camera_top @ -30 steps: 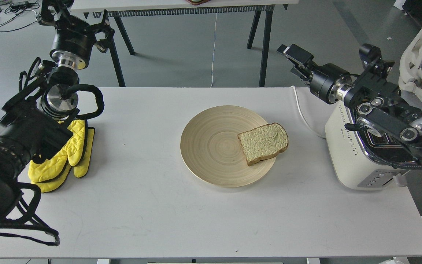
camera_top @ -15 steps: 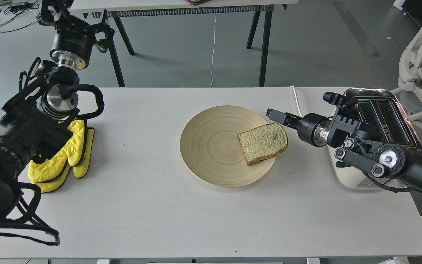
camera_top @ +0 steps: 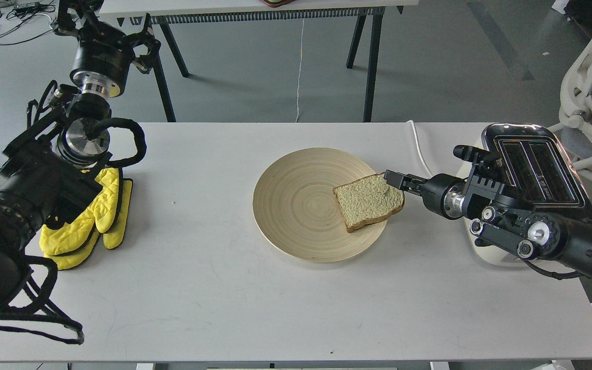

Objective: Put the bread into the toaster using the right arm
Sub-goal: 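Reach the right gripper to the bread slice in the wooden bowl and grasp it, then lift the bread slice with the right gripper over the toaster slot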

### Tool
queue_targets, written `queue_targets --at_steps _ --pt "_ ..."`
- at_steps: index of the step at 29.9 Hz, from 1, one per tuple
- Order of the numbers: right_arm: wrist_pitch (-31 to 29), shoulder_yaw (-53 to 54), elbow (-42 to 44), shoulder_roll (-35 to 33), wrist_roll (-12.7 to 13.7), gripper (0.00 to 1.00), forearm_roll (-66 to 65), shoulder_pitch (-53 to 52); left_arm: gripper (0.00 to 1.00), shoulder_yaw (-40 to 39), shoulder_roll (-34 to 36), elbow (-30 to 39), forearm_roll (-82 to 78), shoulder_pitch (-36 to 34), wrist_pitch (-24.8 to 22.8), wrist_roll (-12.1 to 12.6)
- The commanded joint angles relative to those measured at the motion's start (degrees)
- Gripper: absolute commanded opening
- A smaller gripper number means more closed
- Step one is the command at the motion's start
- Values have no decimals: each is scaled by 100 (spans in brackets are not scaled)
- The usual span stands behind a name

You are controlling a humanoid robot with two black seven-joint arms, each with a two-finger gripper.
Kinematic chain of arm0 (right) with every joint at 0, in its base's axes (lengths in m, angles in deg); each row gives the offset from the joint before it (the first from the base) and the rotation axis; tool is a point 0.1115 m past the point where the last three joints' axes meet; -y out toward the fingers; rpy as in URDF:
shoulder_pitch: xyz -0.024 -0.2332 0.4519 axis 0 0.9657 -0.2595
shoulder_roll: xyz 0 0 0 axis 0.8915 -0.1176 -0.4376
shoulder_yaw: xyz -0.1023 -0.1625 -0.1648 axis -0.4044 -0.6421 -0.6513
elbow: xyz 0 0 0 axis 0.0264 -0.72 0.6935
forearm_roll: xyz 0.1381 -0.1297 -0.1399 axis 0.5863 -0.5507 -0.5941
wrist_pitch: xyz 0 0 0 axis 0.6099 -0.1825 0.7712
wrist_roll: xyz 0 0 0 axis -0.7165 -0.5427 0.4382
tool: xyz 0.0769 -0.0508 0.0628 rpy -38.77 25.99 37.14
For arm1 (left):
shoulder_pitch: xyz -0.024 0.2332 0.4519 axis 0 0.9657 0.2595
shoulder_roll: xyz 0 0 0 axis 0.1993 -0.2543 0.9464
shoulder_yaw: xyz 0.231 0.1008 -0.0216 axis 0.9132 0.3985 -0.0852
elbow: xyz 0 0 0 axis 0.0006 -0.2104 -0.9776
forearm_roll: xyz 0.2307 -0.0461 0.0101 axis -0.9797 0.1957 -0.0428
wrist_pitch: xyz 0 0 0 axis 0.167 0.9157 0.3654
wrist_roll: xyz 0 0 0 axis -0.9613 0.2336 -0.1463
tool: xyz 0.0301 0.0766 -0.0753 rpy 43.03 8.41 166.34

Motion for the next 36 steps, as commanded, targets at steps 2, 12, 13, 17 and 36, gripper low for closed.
queue_targets --at_steps 2,12,13,17,36 --pt "-1 -2 19 55 20 61 41 22 100 0 3 0 -4 0 0 3" --pt "25 68 19 134 21 58 77 171 100 0 3 0 -4 0 0 3" --pt "34 77 19 134 21 56 77 180 100 0 3 0 -4 0 0 3" --pt "95 77 19 134 21 41 77 189 100 0 3 0 5 0 0 3" --pt "298 718 -727 -6 12 9 138 48 100 0 -6 0 5 0 0 -5"
